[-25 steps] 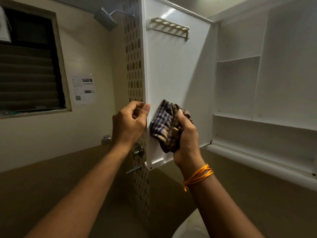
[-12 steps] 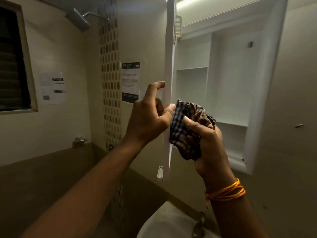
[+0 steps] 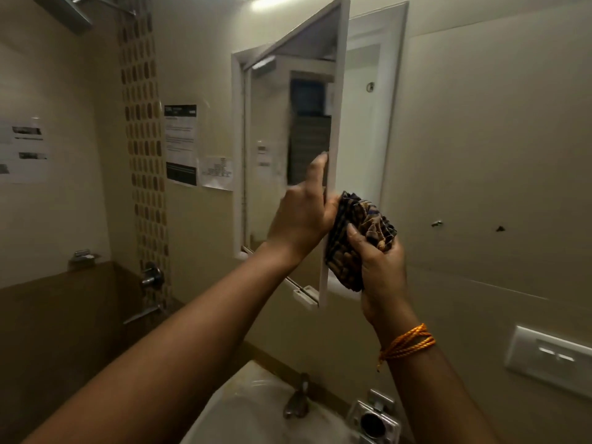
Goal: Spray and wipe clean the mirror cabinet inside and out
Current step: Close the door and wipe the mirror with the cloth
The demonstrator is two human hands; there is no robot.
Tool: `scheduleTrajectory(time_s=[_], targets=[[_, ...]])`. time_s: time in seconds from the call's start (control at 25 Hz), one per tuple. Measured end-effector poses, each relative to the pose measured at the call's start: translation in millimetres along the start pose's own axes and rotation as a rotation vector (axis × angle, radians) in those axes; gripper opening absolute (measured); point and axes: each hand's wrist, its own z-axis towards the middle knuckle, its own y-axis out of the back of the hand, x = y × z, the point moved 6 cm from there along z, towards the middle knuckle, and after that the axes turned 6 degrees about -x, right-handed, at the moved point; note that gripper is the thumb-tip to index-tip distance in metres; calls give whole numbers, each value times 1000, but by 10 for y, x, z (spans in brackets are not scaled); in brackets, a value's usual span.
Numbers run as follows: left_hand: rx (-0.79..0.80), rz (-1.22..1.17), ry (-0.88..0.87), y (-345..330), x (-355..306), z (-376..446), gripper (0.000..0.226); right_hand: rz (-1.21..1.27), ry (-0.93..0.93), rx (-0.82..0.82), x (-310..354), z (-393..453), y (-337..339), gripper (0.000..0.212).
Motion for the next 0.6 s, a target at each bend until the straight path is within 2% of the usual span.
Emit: scheduleTrajectory(time_s=[0.12,0.4,0.52,0.6], targets=[[38,27,18,-305,-44,26,70,-27,35,-46,42,100,174,39],[207,110,11,-791,-21,149,76,-8,55,-380,-48,68,853,25],[186,35,-6,-901,75,186,76,-112,29,-380,-89,74,1068,34],[158,-7,-21,-964,138,176,74,-218,28,-363,-82,99,1148,29]])
